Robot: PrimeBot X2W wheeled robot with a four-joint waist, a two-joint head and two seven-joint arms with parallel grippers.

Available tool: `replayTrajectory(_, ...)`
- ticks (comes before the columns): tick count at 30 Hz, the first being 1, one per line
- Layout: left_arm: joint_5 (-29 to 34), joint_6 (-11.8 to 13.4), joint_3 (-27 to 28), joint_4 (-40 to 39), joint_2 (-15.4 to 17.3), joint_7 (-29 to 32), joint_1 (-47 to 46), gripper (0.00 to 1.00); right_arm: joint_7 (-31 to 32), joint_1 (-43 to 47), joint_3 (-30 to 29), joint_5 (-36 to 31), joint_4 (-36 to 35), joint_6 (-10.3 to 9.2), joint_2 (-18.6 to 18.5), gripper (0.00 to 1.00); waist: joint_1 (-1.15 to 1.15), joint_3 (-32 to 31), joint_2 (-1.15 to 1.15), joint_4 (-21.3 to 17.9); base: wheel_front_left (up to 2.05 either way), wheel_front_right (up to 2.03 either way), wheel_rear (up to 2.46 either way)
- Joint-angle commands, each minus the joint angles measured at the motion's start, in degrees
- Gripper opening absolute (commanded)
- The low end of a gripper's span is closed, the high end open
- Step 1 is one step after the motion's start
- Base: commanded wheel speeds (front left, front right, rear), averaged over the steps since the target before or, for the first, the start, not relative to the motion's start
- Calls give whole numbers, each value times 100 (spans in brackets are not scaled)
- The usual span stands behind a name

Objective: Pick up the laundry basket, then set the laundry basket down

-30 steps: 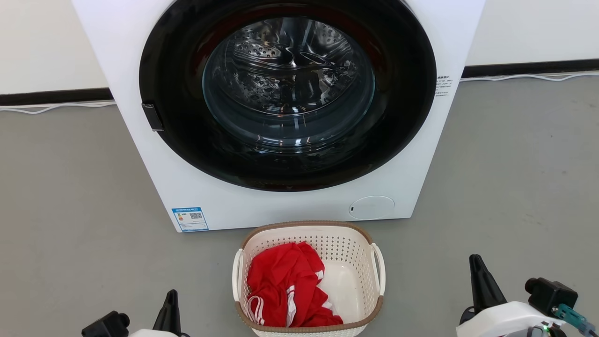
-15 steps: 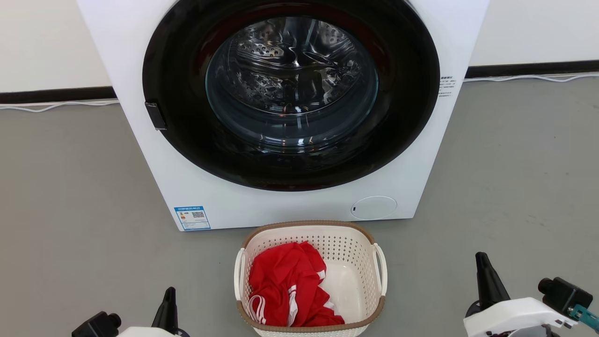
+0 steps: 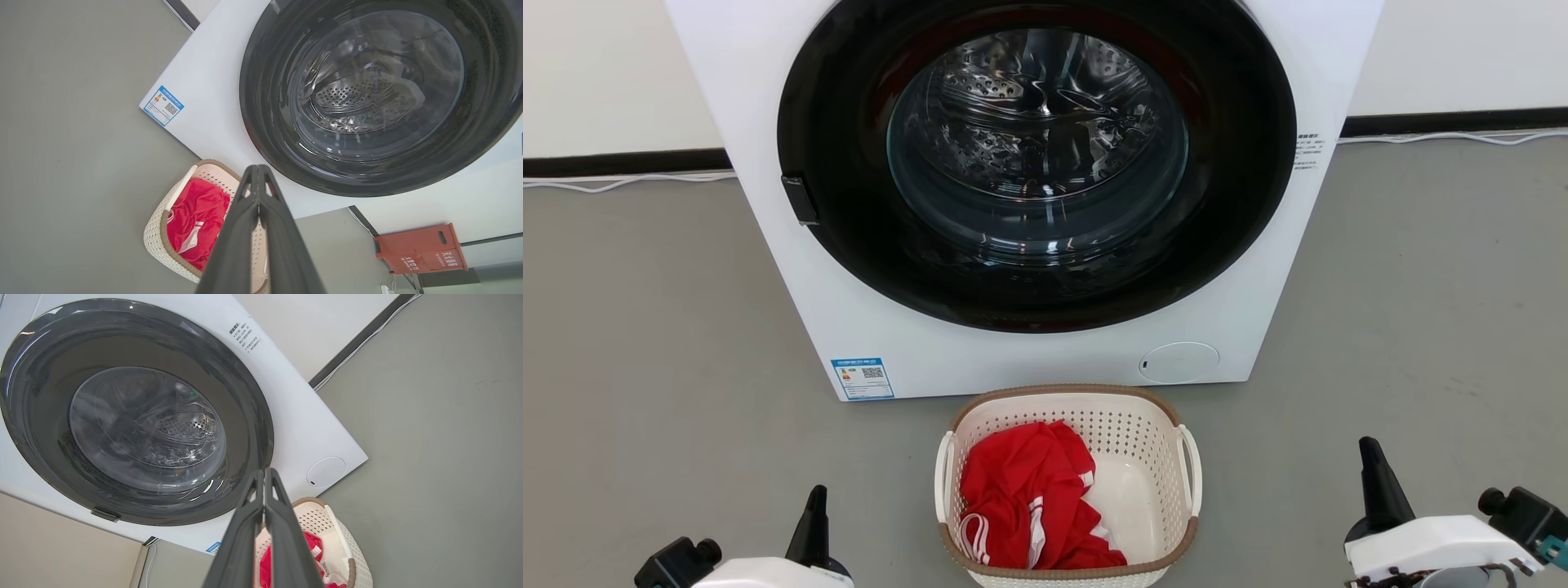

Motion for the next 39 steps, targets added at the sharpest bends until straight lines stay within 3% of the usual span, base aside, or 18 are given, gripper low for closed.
replayTrajectory(1, -158, -74, 109, -186, 50, 32, -285, 0, 50, -234, 45, 179, -202, 20, -38, 0, 0, 0, 0, 4, 0, 0, 0)
replayTrajectory(39, -2405, -287, 345, -533, 84, 674, -455, 0, 681, -281, -49, 2921, -551, 32, -46, 0, 0, 13, 0, 118, 0, 0, 0)
